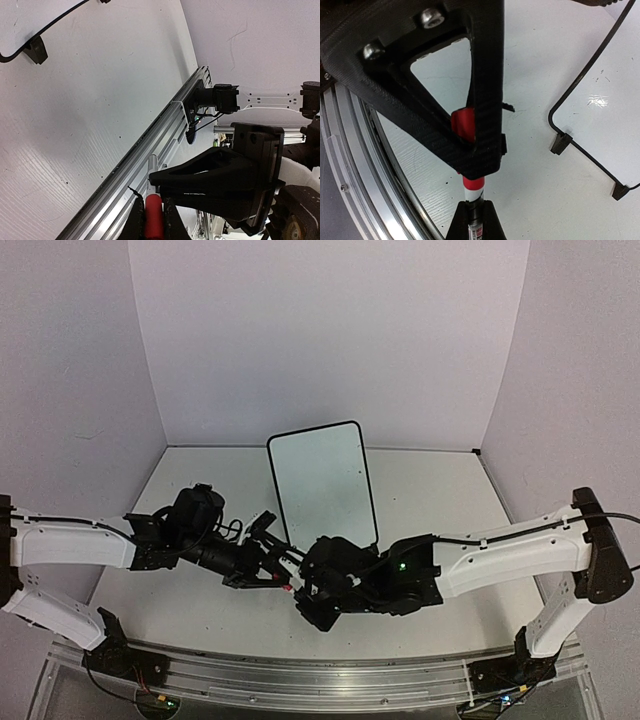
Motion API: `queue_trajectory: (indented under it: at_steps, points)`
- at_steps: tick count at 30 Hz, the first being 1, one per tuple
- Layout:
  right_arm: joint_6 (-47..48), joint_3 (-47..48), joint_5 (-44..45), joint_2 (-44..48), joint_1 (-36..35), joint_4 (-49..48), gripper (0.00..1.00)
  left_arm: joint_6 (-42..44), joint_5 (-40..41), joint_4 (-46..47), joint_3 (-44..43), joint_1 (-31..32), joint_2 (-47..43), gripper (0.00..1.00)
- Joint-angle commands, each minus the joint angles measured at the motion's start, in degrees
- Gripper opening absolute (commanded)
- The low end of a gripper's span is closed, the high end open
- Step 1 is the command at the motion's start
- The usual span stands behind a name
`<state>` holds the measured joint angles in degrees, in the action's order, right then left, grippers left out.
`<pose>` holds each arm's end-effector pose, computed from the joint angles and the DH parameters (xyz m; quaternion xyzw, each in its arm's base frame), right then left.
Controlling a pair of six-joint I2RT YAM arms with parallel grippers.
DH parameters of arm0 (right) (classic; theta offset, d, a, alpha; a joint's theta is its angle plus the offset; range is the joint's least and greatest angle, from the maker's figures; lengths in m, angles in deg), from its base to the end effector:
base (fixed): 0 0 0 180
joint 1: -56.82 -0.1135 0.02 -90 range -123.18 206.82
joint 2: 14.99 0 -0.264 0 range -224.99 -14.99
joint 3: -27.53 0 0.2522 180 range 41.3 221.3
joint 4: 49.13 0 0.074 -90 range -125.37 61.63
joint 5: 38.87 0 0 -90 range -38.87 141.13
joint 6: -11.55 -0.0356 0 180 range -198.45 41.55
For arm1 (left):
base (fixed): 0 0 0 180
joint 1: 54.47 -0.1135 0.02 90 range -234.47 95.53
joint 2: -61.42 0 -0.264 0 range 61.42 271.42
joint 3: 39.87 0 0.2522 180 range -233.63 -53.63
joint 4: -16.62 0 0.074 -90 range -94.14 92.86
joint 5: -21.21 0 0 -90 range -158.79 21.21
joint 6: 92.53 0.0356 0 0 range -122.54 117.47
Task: Write a sentence on the whiteboard
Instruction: Pass from the right arm to the left, then open the pen cap from the whiteboard marker.
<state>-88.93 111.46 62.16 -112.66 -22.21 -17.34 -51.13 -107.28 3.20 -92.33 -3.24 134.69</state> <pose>0.0783 0.3684 0.2375 -0.4888 0.7818 0.2020 0.3301 0.1480 -0.2197 0.2194 0.1733 0.8307 -0.5254 0.0614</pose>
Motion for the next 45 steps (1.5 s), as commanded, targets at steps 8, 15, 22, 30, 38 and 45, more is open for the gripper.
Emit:
queue_trajectory:
  at_steps: [8, 15, 22, 30, 38, 45]
  points:
    - [-14.08, -11.92, -1.24, 9.77, 5.5, -18.84, 0.81, -9.25, 12.88, 23.49, 6.66, 0.13, -5.13, 0.0]
    - [-27.53, -22.82, -11.7, 14.22, 12.11, -44.15, 0.9, -7.48, 17.51, 34.49, 8.98, 0.11, -11.42, 0.0]
    - [-35.99, -27.82, -24.45, 13.7, 16.0, -67.9, 0.91, -5.38, 16.96, 36.51, 9.48, 0.03, -17.4, 0.0]
    - [-38.99, -24.44, -34.67, 10.92, 16.52, -73.7, 0.86, -5.06, 15.14, 34.62, 8.72, 0.1, -17.22, 0.0]
    - [-39.58, -21.84, -39.4, 9.26, 16.51, -73.95, 0.75, -5.25, 13.4, 32.91, 7.6, 0.15, -15.39, 0.0]
    - [-39.62, -21.56, -39.77, 8.7, 16.52, -74.01, 0.69, -5.2, 13.07, 31.02, 7.28, 0.1, -14.89, 0.0]
